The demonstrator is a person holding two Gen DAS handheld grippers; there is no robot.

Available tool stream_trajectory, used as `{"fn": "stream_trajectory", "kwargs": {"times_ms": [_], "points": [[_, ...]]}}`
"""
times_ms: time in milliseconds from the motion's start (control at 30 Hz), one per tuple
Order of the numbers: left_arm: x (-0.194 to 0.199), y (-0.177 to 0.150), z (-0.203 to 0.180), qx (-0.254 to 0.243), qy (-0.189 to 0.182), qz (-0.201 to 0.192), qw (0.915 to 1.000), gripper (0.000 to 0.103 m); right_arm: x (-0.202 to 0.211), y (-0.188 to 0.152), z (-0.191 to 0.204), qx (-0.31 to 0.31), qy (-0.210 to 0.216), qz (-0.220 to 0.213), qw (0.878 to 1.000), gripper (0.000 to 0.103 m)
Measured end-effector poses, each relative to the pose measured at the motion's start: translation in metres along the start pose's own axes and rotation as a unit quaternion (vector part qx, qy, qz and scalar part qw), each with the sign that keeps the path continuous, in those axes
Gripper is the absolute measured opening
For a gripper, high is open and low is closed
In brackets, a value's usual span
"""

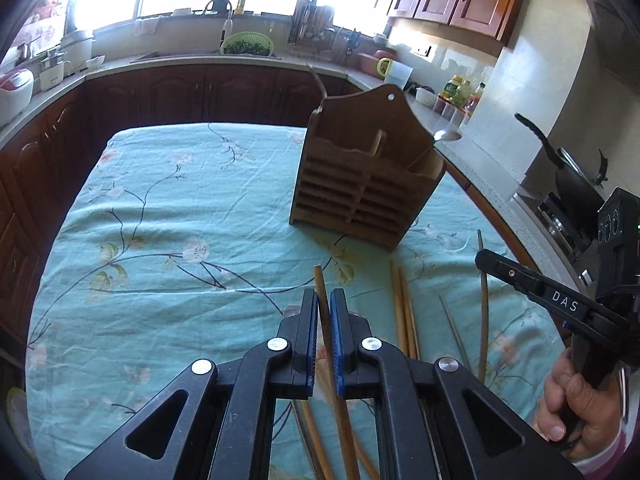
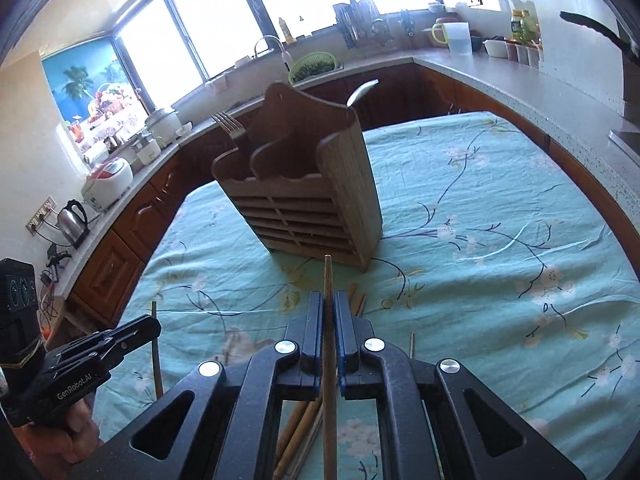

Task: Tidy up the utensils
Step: 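Lift both chopsticks and insert them upright into the wooden holder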

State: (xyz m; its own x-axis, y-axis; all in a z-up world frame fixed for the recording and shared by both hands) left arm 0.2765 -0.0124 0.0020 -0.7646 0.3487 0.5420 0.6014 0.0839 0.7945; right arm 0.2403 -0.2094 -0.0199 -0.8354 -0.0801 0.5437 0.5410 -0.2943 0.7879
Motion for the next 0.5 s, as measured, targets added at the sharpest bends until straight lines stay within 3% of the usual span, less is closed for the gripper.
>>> {"fn": "stream_trajectory", "kwargs": {"times_ms": [300, 500], "points": [[0.083, 0.019, -0.006, -0.004, -0.027, -0.069, 0.9972, 0.004, 0.062, 0.03, 0.021, 0.015, 0.028, -0.063, 0.998, 0.005], [0.114, 0.029, -0.005, -0.002, -0.037, -0.103, 0.994, 0.004, 0.085, 0.047, 0.026, 0.015, 0.035, -0.093, 0.995, 0.005]]}}
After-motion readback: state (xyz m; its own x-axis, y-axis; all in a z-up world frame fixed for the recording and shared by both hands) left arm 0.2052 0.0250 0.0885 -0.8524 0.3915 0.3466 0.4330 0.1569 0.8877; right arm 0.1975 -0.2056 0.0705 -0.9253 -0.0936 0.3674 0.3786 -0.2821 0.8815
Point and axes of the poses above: each gripper's, at about its wrist camera, not at the fingertips, and x roughly against the way its jaws point, z to its left, y to its top, the point moved 7 cm from there along -x, roughly the way its jaws point, and after that the axes turned 10 degrees about -z, right-handed, at the moved point
